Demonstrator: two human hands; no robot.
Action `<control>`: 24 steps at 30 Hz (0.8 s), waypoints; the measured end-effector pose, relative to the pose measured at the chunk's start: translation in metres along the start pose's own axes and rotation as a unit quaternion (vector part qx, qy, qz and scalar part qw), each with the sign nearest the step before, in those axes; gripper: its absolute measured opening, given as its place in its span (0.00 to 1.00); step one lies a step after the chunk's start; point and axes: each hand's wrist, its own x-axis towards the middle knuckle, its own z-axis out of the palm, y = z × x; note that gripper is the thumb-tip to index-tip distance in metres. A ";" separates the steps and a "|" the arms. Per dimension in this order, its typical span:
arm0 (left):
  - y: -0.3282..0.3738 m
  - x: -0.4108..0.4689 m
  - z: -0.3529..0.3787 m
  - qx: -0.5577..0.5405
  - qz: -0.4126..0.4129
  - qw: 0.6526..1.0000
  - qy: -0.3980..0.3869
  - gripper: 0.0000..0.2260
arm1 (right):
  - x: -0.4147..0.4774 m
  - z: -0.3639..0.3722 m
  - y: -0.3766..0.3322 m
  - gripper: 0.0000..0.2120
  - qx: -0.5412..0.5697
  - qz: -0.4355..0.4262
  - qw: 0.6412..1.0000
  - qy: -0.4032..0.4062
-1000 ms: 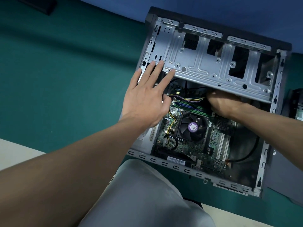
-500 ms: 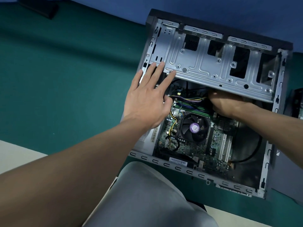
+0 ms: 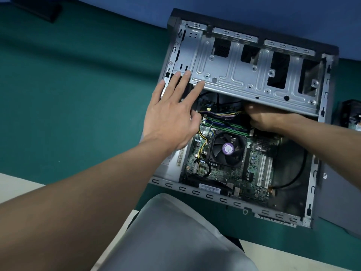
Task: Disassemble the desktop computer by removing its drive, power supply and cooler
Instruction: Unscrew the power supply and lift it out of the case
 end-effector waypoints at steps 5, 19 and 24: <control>0.000 -0.002 0.001 0.001 -0.001 1.000 0.005 0.28 | -0.005 0.002 -0.009 0.06 -0.033 0.003 0.999 0.024; -0.001 0.000 0.001 0.004 -0.001 1.000 0.006 0.28 | -0.004 -0.001 -0.005 0.17 -0.041 0.009 0.999 -0.012; 0.000 -0.001 0.002 0.008 -0.001 1.000 0.009 0.28 | -0.004 0.000 -0.005 0.16 -0.070 -0.007 0.997 0.037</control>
